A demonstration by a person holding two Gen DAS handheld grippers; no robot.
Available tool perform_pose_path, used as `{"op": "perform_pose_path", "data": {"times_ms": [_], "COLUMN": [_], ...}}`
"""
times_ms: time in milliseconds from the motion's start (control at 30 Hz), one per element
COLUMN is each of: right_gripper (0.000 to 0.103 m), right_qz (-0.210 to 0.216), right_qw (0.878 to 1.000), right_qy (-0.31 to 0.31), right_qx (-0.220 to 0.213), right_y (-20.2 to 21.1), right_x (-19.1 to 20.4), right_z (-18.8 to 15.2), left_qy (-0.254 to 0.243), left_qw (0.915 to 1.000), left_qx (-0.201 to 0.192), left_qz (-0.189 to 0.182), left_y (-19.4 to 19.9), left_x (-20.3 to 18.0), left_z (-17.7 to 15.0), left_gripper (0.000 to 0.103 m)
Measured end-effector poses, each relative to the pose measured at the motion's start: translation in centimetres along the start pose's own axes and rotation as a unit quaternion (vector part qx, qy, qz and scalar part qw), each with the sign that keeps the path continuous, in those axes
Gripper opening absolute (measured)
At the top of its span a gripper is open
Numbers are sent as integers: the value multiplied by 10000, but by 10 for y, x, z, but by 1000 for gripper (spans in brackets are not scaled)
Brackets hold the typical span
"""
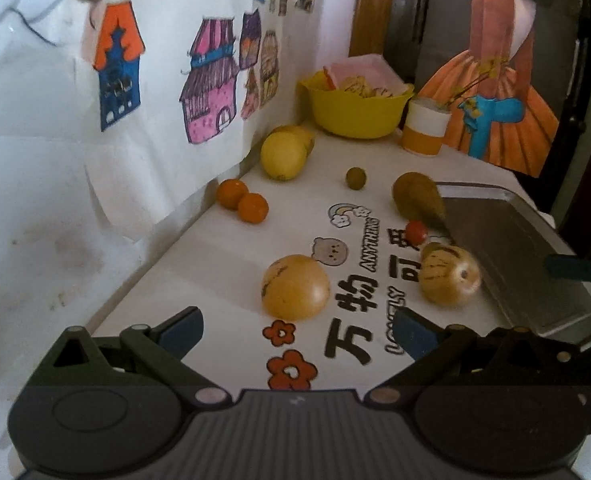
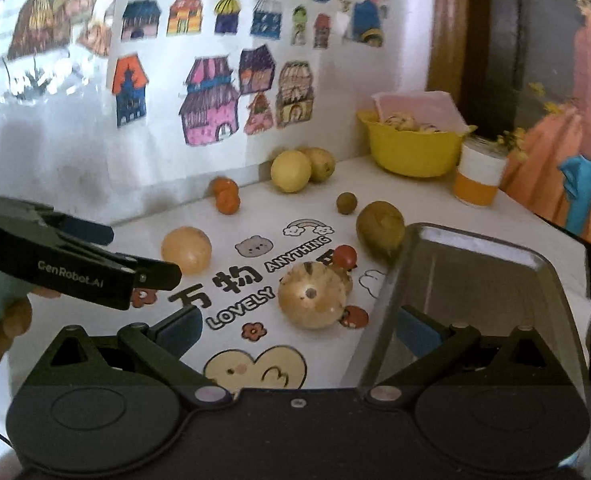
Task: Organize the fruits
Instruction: 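Grasp the striped tan fruit with the right tool while the left tool grasps a large tan fruit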
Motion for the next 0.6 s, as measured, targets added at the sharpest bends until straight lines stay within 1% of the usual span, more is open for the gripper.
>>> {"op": "perform_pose_path", "data": {"times_ms": [100, 200, 267, 400, 467, 600], "right_gripper": [101, 96, 91, 83, 76, 68], "right_qz": [20, 62, 76, -58, -168, -264], "right_qw": [9998, 9997, 9995, 9992, 9990, 9987], "right_qy": [200, 212, 213, 250, 212, 8], "right_qx": [64, 138, 201, 318, 368, 425], "right_y": [-17, -31, -38, -54, -61, -66], "right_x": [1, 2, 3, 5, 3, -1], "right_z": [3, 5, 6, 9, 10, 9], "left_qy": [94, 136, 152, 181, 243, 225], "left_qw": [9999, 9998, 9997, 9994, 9991, 9994], "left_qx": [94, 151, 186, 292, 333, 268], "left_qz": [-13, 54, 82, 80, 59, 45], "left_y": [-13, -24, -29, -41, -45, -48], "left_x": [3, 5, 7, 7, 8, 8], "left_z": [3, 6, 8, 11, 11, 13], "left_gripper": [102, 102, 101, 92, 88, 80]}}
Point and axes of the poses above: each gripper's, at about its wrist camera, not at the fingertips, and y roughly against the way its jaws point, x to its left, z to its top, the point moved 7 cm from there along -y, roughly the way its jaws point, and after that the axes turned 3 degrees about y, right-handed, at the moved point
